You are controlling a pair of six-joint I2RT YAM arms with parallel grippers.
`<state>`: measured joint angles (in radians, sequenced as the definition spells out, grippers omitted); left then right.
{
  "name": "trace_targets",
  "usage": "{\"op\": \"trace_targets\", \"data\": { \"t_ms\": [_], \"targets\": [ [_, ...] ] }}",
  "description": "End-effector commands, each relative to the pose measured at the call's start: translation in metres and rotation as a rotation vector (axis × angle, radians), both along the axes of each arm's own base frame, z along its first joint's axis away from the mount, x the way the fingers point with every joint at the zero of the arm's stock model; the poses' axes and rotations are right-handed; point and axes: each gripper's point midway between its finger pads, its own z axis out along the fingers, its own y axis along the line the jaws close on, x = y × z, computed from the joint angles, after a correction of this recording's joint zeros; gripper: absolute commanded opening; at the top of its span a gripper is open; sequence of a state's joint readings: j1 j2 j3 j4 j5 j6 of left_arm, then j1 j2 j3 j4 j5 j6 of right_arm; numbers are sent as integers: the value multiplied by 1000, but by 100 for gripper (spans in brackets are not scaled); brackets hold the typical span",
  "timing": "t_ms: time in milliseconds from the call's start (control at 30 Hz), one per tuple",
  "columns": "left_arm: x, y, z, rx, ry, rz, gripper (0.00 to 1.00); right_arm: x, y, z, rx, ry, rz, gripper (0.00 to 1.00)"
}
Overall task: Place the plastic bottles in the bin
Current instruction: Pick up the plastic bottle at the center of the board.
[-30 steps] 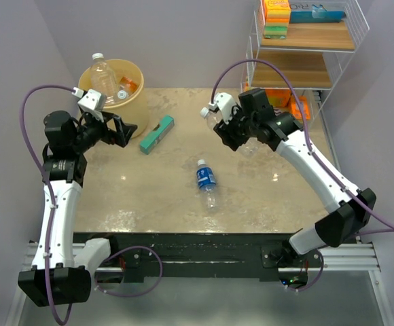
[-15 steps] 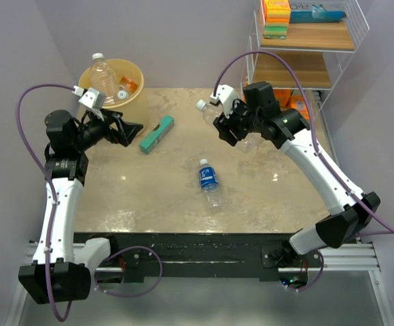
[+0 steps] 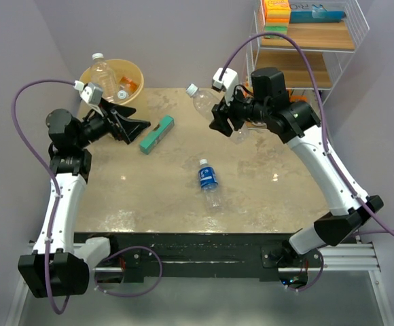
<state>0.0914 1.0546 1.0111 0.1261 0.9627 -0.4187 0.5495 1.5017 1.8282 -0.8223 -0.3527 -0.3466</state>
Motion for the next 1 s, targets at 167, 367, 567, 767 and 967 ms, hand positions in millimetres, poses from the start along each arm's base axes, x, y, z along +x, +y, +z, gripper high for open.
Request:
{"op": "trace_targets", "data": {
  "t_ms": [167, 367, 567, 767, 967],
  "targets": [
    [-11, -31, 31, -85, -56, -120, 98, -14, 35, 32, 160, 24, 159, 40],
    [-17, -51, 40, -134, -56, -175, 99, -29, 52, 42, 242, 68, 274, 40],
    [-20, -63, 53, -156, -77, -238, 99, -35, 64, 45, 289, 115, 343, 41],
    [-21, -74, 59, -168, -83, -276, 99, -41, 73, 46, 332, 166, 398, 42],
    [-28, -83, 67, -194, -92, -329, 99, -43, 79, 42, 348, 205, 428, 42]
  ]
}}
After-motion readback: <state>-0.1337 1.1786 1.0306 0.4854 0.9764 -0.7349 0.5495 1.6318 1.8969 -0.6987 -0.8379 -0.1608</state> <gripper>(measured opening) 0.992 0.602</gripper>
